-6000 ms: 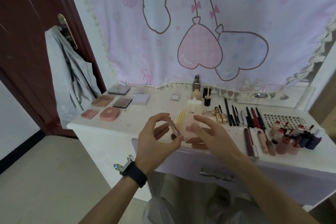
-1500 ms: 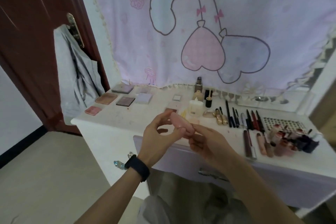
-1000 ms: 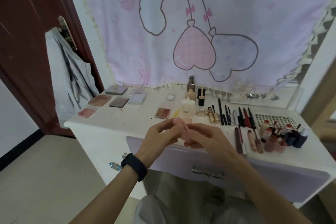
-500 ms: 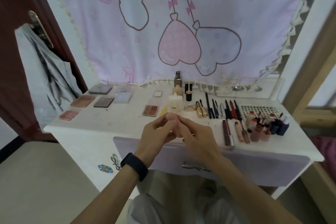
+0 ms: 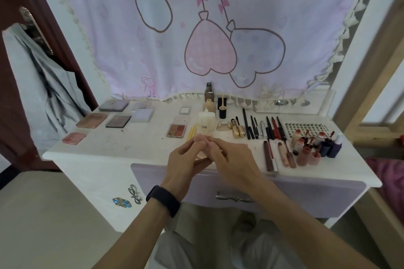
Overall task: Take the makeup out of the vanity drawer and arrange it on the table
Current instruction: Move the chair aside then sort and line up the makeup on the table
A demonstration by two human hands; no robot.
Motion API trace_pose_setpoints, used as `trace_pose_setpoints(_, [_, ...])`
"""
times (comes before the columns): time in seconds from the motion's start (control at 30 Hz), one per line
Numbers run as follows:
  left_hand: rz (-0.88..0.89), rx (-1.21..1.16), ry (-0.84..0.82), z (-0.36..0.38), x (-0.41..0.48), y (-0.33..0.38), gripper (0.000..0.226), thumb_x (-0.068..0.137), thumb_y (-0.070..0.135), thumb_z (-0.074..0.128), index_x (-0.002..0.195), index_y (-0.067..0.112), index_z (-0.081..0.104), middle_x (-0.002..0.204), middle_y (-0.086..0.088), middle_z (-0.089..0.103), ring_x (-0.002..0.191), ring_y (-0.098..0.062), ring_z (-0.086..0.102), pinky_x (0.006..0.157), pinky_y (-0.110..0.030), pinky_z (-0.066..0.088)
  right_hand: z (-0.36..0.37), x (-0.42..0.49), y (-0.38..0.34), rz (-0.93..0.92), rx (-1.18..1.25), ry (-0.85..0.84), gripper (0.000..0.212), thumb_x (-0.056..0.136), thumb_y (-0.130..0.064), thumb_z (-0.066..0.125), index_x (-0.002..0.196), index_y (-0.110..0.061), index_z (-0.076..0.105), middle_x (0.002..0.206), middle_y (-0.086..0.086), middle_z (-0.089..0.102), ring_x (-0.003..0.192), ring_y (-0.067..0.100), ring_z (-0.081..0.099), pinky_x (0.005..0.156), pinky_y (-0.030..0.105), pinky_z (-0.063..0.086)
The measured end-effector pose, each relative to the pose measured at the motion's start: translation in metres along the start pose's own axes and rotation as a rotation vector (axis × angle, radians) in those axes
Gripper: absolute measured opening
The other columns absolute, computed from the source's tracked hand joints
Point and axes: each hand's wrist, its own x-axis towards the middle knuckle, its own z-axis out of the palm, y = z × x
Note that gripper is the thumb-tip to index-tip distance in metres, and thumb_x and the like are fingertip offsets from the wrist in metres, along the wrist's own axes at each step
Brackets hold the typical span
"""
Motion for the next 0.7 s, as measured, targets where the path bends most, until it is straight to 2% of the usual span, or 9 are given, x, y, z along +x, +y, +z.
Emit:
trace_pose_setpoints(0.13, [0.006, -0.053, -0.023, 0.004, -0.003, -0.001, 0.041, 0.073, 0.033, 0.07, 0.09, -0.004, 0.072, 0.105, -0.014, 0.073, 0.098, -0.03, 0.072, 0.08, -0.031, 0.058, -0.009, 0.008, 0.007, 0.097, 0.111, 0.07, 0.04, 0.104, -0.051, 0.032, 0.1, -0.038, 0.07, 0.064, -0.012, 0.066, 0.056, 0.006, 0.059, 0.053, 0.018, 0.042])
trace_pose_setpoints(0.2, [0.0, -0.117, -0.034, 0.004, -0.004, -0.001, 0.04, 0.077, 0.035, 0.069, 0.093, 0.0, 0.074, 0.107, -0.017, 0.073, 0.101, -0.031, 0.071, 0.083, -0.034, 0.058, -0.014, 0.009, 0.004, 0.057, 0.096, 0.078, 0.038, 0.101, -0.058, 0.03, 0.1, -0.05, 0.068, 0.065, -0.017, 0.064, 0.057, 0.006, 0.06, 0.052, 0.014, 0.039])
trace_pose_setpoints(0.23, [-0.007, -0.153, -0.042, 0.004, -0.004, 0.0, 0.037, 0.083, 0.035, 0.067, 0.098, 0.002, 0.075, 0.109, -0.018, 0.072, 0.103, -0.031, 0.07, 0.085, -0.036, 0.058, -0.016, 0.009, 0.002, 0.046, 0.095, 0.073, 0.036, 0.099, -0.063, 0.029, 0.094, -0.057, 0.064, 0.065, -0.02, 0.064, 0.058, 0.006, 0.061, 0.052, 0.015, 0.041])
trace_pose_setpoints(0.27, [-0.012, -0.183, -0.046, 0.003, -0.004, 0.0, 0.036, 0.089, 0.035, 0.063, 0.104, 0.005, 0.074, 0.112, -0.019, 0.071, 0.105, -0.031, 0.07, 0.087, -0.037, 0.058, -0.016, 0.01, 0.001, 0.058, 0.112, 0.074, 0.039, 0.097, -0.067, 0.028, 0.086, -0.057, 0.064, 0.066, -0.018, 0.064, 0.06, 0.007, 0.061, 0.053, 0.018, 0.045])
trace_pose_setpoints(0.33, [-0.034, -0.255, -0.051, 0.001, -0.004, 0.0, 0.039, 0.095, 0.033, 0.058, 0.121, 0.005, 0.066, 0.119, -0.019, 0.068, 0.111, -0.03, 0.067, 0.089, -0.04, 0.057, -0.017, 0.014, 0.002, 0.131, 0.172, 0.092, 0.052, 0.098, -0.066, 0.03, 0.081, -0.035, 0.067, 0.068, -0.005, 0.067, 0.059, 0.012, 0.064, 0.062, 0.036, 0.058])
trace_pose_setpoints(0.4, [-0.081, -0.344, -0.039, 0.0, -0.006, 0.0, 0.048, 0.093, 0.032, 0.062, 0.131, 0.004, 0.058, 0.125, -0.021, 0.065, 0.114, -0.032, 0.066, 0.088, -0.04, 0.057, -0.019, 0.017, 0.005, 0.217, 0.251, 0.094, 0.057, 0.103, -0.06, 0.034, 0.084, -0.018, 0.068, 0.068, 0.005, 0.07, 0.06, 0.017, 0.069, 0.066, 0.045, 0.061])
trace_pose_setpoints(0.47, [-0.111, -0.377, -0.016, -0.003, -0.006, -0.002, 0.048, 0.094, 0.03, 0.062, 0.134, 0.005, 0.056, 0.125, -0.022, 0.065, 0.112, -0.033, 0.067, 0.088, -0.041, 0.058, -0.019, 0.018, 0.007, 0.276, 0.342, 0.071, 0.057, 0.102, -0.059, 0.036, 0.089, -0.016, 0.07, 0.071, 0.008, 0.073, 0.063, 0.022, 0.072, 0.065, 0.042, 0.063])
trace_pose_setpoints(0.57, [-0.153, -0.382, 0.016, -0.011, -0.005, -0.001, 0.044, 0.095, 0.03, 0.06, 0.131, 0.005, 0.059, 0.118, -0.021, 0.069, 0.108, -0.038, 0.067, 0.086, -0.041, 0.059, -0.015, 0.018, 0.008, 0.366, 0.481, 0.026, 0.047, 0.102, -0.058, 0.038, 0.097, -0.026, 0.072, 0.079, 0.004, 0.076, 0.069, 0.021, 0.075, 0.059, 0.03, 0.06])
trace_pose_setpoints(0.7, [-0.224, -0.321, 0.039, -0.024, -0.003, 0.008, 0.045, 0.087, 0.039, 0.067, 0.116, 0.005, 0.068, 0.107, -0.022, 0.071, 0.099, -0.044, 0.069, 0.072, -0.036, 0.06, -0.012, 0.018, 0.012, 0.493, 0.613, -0.035, 0.041, 0.106, -0.046, 0.041, 0.104, -0.018, 0.071, 0.084, 0.004, 0.078, 0.076, 0.02, 0.076, 0.06, 0.024, 0.058])
